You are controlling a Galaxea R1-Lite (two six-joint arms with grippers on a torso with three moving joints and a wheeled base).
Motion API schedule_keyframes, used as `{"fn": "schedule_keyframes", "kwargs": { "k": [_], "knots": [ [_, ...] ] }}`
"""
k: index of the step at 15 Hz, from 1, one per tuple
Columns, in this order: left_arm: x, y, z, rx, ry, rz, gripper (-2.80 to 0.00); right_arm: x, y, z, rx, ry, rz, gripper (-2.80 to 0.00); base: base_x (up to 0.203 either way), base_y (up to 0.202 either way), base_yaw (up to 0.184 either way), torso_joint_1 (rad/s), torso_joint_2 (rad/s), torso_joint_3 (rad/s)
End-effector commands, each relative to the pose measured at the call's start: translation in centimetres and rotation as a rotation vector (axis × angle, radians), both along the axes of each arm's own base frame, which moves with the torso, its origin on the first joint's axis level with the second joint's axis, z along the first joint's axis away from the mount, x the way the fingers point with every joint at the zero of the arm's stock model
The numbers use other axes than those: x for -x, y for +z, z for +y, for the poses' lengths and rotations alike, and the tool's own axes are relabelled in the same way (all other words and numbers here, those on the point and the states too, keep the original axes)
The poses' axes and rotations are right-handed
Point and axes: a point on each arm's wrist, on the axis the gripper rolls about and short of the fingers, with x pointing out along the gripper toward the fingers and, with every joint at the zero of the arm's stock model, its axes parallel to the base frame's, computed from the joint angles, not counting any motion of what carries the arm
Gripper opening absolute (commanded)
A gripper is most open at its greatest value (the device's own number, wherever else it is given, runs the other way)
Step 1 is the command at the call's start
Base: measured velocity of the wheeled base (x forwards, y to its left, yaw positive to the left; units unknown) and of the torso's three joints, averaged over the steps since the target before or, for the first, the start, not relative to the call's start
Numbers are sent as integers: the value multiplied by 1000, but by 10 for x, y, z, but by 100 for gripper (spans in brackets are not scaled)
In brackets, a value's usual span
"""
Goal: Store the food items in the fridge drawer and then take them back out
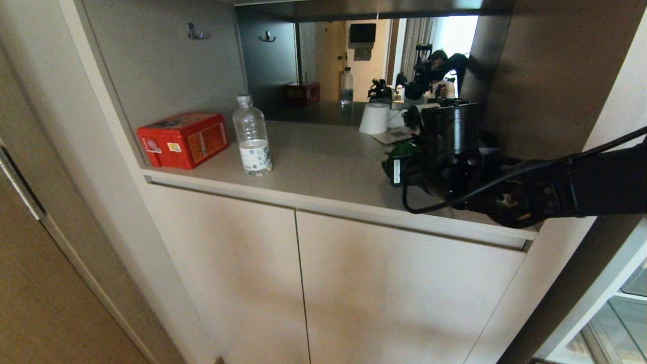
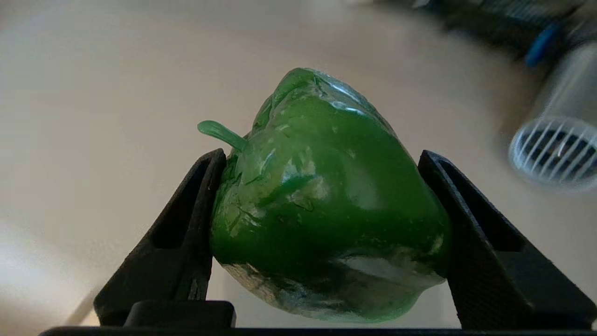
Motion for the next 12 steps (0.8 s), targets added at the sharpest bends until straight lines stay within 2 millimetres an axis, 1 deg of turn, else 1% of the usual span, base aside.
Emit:
{"fn": "schedule_keyframes", "kwargs": {
  "k": [1,3,8,12],
  "knots": [
    [-1,-3,0,0,0,8,-280,-19,-25,9,22,-28,2,-280,0,0,0,0,0,0],
    [-1,-3,0,0,0,8,-280,-30,-31,11,41,-76,-8,-280,0,0,0,0,0,0],
    [-1,-3,0,0,0,8,-280,-28,-28,9,53,-92,-10,-280,0,0,0,0,0,0],
    [-1,-3,0,0,0,8,-280,-30,-31,5,69,-115,-4,-280,0,0,0,0,0,0]
  ]
}}
